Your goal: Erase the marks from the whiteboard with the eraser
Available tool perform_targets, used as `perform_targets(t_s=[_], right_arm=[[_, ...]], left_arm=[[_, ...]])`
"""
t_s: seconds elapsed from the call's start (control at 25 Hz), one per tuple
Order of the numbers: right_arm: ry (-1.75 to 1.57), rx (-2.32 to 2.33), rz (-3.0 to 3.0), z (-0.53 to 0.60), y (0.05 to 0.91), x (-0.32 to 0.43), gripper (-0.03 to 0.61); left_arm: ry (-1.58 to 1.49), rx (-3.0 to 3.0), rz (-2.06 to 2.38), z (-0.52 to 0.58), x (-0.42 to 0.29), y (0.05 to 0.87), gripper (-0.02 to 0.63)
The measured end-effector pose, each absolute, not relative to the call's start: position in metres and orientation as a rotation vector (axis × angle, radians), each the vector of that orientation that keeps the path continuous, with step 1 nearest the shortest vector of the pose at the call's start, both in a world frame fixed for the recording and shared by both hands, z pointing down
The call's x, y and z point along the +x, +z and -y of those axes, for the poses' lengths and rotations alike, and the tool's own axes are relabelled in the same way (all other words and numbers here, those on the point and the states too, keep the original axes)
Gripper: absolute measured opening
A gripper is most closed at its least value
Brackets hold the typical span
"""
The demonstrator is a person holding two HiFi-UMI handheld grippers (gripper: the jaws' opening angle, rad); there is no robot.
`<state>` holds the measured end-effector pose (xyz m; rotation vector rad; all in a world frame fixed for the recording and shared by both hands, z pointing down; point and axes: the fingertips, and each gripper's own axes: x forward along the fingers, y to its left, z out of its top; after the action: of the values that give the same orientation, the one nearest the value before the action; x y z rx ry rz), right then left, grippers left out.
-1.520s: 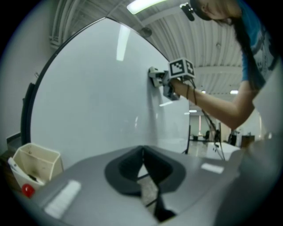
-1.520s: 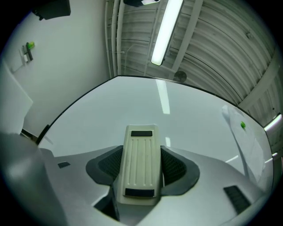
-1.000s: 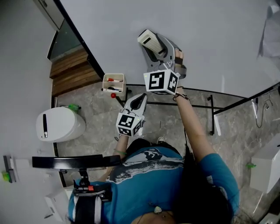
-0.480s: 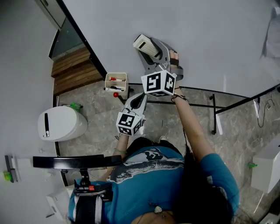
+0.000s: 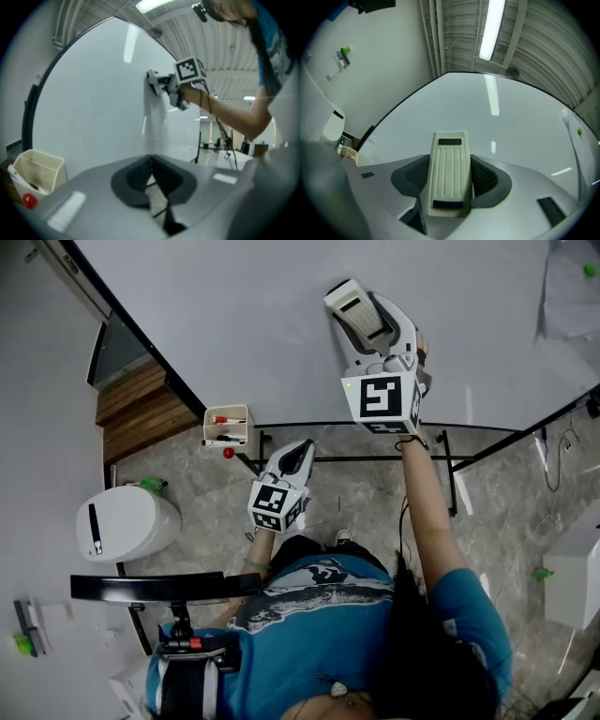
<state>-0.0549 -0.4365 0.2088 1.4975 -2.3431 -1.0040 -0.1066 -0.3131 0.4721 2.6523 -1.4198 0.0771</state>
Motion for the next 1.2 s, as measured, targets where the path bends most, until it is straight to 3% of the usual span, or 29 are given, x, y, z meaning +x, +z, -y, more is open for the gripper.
perform_targets(t_s=[0.68,1.2], right_arm=[[-0.865,1.918,2.311,0.46,0.123,0.159,0.262],[-0.79,2.002,2.348,0.465,0.124,0.185,0.262]], left_arm=[[0.071,2.693,1.346,0.319,-0.049,0.466,0.006],[0.079,2.674,1.364,0.32,-0.047,0.473,0.006]])
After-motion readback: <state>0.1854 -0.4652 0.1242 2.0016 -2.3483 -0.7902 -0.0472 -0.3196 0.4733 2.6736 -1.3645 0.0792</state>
